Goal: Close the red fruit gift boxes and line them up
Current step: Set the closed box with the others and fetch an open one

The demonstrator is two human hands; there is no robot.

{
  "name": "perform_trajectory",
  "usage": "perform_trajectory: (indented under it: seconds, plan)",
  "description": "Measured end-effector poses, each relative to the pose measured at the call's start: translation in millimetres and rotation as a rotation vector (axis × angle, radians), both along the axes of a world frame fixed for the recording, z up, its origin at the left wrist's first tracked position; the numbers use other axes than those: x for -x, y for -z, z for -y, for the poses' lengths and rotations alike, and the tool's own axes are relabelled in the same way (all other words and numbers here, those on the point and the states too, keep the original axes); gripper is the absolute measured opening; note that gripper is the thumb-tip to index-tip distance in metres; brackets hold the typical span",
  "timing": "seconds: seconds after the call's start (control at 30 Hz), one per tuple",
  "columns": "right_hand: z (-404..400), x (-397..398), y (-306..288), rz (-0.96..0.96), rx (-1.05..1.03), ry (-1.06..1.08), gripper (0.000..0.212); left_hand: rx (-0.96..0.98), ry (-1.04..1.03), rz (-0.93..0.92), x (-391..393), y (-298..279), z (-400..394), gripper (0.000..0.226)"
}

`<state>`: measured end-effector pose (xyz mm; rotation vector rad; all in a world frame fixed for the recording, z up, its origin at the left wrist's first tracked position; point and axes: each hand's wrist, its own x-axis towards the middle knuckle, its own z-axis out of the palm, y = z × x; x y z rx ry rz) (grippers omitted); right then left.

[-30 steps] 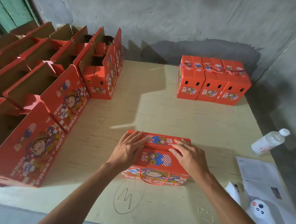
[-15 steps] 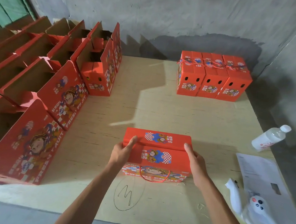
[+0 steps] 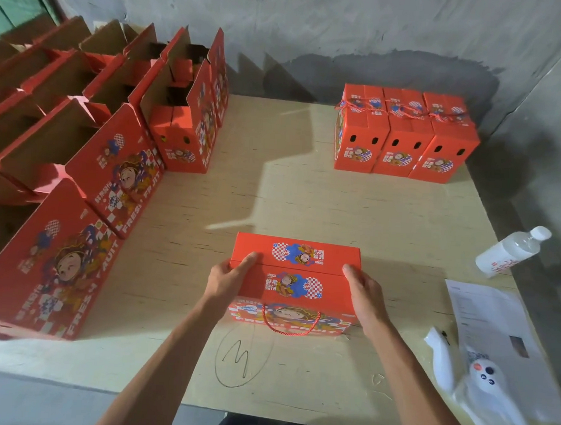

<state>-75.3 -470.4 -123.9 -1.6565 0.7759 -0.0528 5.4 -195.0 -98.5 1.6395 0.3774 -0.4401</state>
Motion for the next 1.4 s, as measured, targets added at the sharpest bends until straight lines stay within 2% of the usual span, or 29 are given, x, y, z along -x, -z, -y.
perform_trajectory:
  seconds: [0.2,0.27,0.33,0.37,0.43,0.5,0.57,0.63,0.7,0.9,1.03,1.17,1.27,1.3,1.4]
  plan:
    - [-3.9,2.5,-12.4,-0.047,0.051,-0.073,0.048,-0.020,0.135,0.060,-2.0,-2.7,-0.7,0.050]
    - [-6.9,1.3,-15.3,-0.016,0.079,-0.088,0.068,-0.037,0.164,0.039,-7.7,-5.8,-4.6,0.045]
    - [-7.6,-2.3,-15.3,0.044,0.278,-0.115,0.091,-0.067,0.199,0.014,-12.4,-10.9,-10.2,0.042]
    - [-7.0,-5.5,-16.1,0.093,0.425,-0.153,0.091,-0.076,0.209,0.007,-12.8,-12.8,-12.4,0.042]
    - [-5.9,-16.1,-21.7,0.186,0.739,-0.282,0.073,-0.070,0.186,-0.012,-8.2,-13.4,-13.1,0.044]
    - [-8.6,-29.6,-28.5,0.209,0.980,-0.395,0.055,-0.056,0.078,-0.047,3.0,-10.0,-9.3,0.044]
    - [-15.1,-43.3,-33.0,0.157,1.103,-0.451,0.056,-0.088,-0.067,-0.045,16.6,-2.4,-3.9,0.049]
    - [-20.0,-55.5,-33.5,0.113,1.141,-0.480,0.060,-0.104,-0.188,-0.022,35.6,5.8,-0.1,0.060]
    - [-22.9,-63.5,-32.8,0.062,1.151,-0.507,0.057,-0.025,-0.279,-0.033,58.8,14.4,4.5,0.072]
    - [-30.7,-65.5,-35.7,-0.003,1.208,-0.464,0.062,0.118,-0.430,-0.201,90.4,19.5,29.9,0.099]
    - [-37.7,-63.4,-38.6,-0.146,1.264,-0.397,0.078,0.308,-0.363,-0.218,97.7,8.5,44.5,0.080]
    - [-39.7,-57.5,-41.6,-0.363,1.167,-0.395,0.091,0.273,-0.368,-0.193,98.2,11.2,52.6,0.060]
    - [-29.3,-55.6,-39.2,-0.444,0.918,-0.353,0.091,0.227,-0.390,-0.118,92.5,14.0,54.4,0.050]
    - [-23.8,-57.5,-41.0,-0.443,0.782,-0.337,0.085,0.219,-0.403,-0.094,91.0,14.3,53.5,0.049]
    - [-8.5,-68.1,-52.1,-0.318,0.326,-0.290,0.049,0.216,-0.407,-0.062,91.5,10.1,50.3,0.045]
